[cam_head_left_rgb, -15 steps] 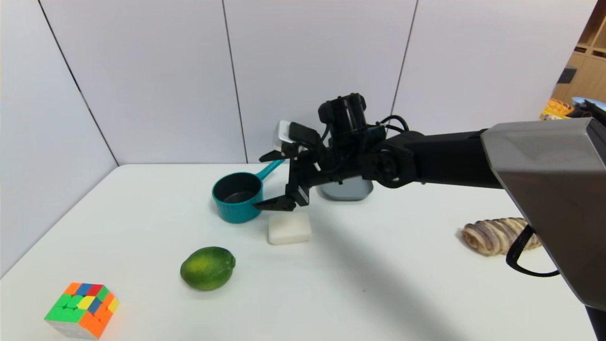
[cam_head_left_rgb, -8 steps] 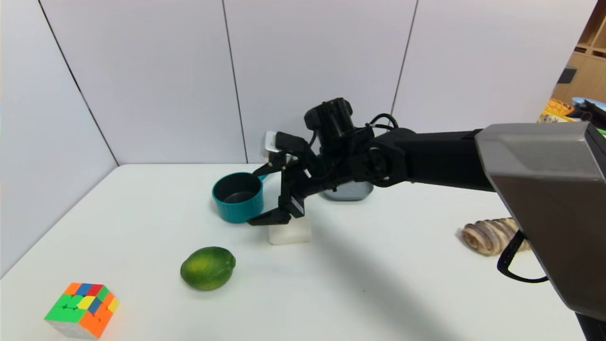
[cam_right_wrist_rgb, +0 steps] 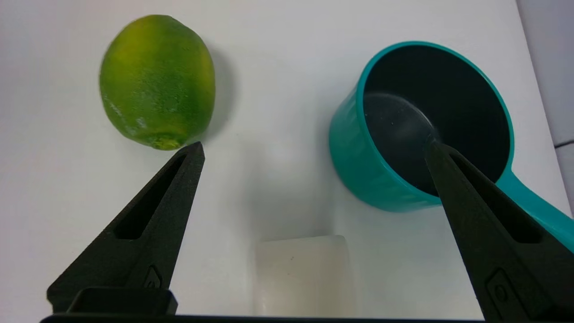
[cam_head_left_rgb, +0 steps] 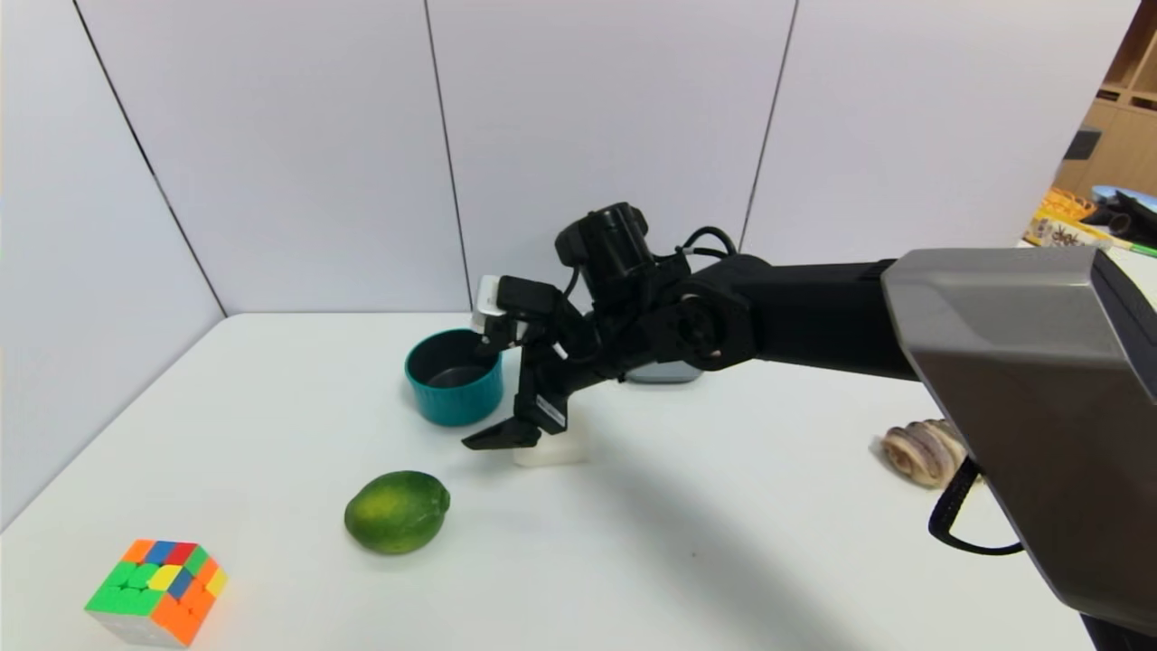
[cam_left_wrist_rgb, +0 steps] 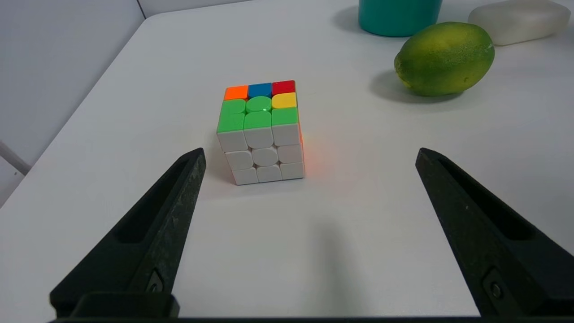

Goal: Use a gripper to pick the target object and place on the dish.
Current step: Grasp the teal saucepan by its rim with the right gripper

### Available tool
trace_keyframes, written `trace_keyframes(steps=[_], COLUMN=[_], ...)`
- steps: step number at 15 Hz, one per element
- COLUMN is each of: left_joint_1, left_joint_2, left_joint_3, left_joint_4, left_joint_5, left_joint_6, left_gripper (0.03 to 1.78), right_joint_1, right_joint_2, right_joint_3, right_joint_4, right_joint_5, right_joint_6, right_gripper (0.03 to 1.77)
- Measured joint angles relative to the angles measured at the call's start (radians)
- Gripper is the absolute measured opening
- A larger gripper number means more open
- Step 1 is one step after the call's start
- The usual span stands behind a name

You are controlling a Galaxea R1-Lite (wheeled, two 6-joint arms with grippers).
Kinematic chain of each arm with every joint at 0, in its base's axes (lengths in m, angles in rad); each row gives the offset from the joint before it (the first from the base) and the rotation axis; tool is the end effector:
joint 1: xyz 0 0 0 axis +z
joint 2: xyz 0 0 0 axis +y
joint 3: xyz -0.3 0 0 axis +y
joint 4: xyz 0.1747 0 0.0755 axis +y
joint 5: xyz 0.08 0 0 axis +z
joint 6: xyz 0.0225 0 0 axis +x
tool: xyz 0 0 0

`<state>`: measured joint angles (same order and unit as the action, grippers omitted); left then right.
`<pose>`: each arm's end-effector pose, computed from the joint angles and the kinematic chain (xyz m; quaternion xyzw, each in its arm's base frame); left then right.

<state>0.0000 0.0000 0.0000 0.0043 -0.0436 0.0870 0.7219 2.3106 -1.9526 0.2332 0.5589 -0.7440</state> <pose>-0.0228 -0.0010 0.0751 0.0434 0.0012 -0.0219 0.9988 0.3483 0.3226 0.1759 -0.3009 0.0627 0.6380 0.7060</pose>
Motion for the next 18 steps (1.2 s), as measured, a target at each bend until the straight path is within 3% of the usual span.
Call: trace_keyframes(steps=[2,9,18], left_joint_1=[0.000,0.000,0.000], left_joint_2=[0.000,0.000,0.000], left_joint_3=[0.000,0.000,0.000], left_joint_4=[0.000,0.000,0.000], left_joint_5=[0.000,0.000,-0.001], left_joint_6=[0.000,0.000,0.000], left_gripper=[1.69,1.69,1.69], right_joint_1=[0.006,0.007,0.011], right_joint_2=[0.014,0.064,0.104], right_joint_3=[0.000,-0.003,-0.003], right_joint_4=[-0.009,-0.072,-0.189], right_joint_5=[-0.030,-0.050,-0.056], right_joint_6=[-0.020,-0.107,-0.141], right_gripper=[1.71,1.71,1.71])
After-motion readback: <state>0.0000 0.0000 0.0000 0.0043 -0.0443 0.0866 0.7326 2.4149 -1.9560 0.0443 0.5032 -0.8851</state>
